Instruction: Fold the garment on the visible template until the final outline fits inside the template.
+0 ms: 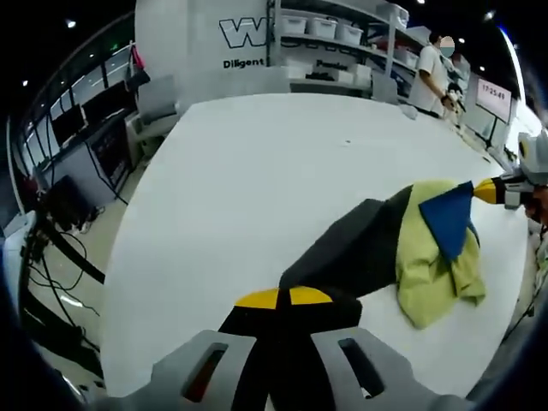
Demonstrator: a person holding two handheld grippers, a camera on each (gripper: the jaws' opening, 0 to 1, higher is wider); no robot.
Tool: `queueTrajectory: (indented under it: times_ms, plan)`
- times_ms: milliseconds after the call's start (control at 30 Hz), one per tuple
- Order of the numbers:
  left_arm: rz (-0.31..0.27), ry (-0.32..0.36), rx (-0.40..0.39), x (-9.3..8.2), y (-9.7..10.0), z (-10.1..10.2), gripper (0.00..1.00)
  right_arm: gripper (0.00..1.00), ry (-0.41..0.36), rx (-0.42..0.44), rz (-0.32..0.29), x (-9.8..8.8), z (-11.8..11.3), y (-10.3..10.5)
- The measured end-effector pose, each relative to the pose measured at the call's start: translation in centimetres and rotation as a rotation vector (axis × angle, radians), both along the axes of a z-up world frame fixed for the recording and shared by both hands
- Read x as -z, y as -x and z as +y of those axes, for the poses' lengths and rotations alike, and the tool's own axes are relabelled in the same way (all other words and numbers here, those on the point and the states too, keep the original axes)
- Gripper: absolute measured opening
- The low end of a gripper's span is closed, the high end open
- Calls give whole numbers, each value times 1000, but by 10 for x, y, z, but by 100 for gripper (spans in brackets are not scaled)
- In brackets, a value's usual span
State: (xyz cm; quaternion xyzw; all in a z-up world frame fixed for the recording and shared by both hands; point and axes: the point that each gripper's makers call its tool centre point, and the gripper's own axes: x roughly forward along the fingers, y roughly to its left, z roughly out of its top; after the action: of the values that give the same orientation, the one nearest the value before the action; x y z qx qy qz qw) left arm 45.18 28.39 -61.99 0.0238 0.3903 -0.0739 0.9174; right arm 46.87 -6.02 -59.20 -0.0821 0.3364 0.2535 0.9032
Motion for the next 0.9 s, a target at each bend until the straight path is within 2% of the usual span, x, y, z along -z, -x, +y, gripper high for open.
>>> queueTrajectory:
  times_ms: [433,567,767,900]
  plan:
    - [36,-48,-55,9,0,34,0,0,55,22,8,2,-28,7]
    - [43,-55,-74,10,-1,45,0,0,84,59,29,7,-47,9]
    - [60,-102,-89,12,-3,66,0,0,129,105,45,12,-76,11]
    - [62,-101,-94,11,-5,65,0,0,147,126,49,14,-92,11]
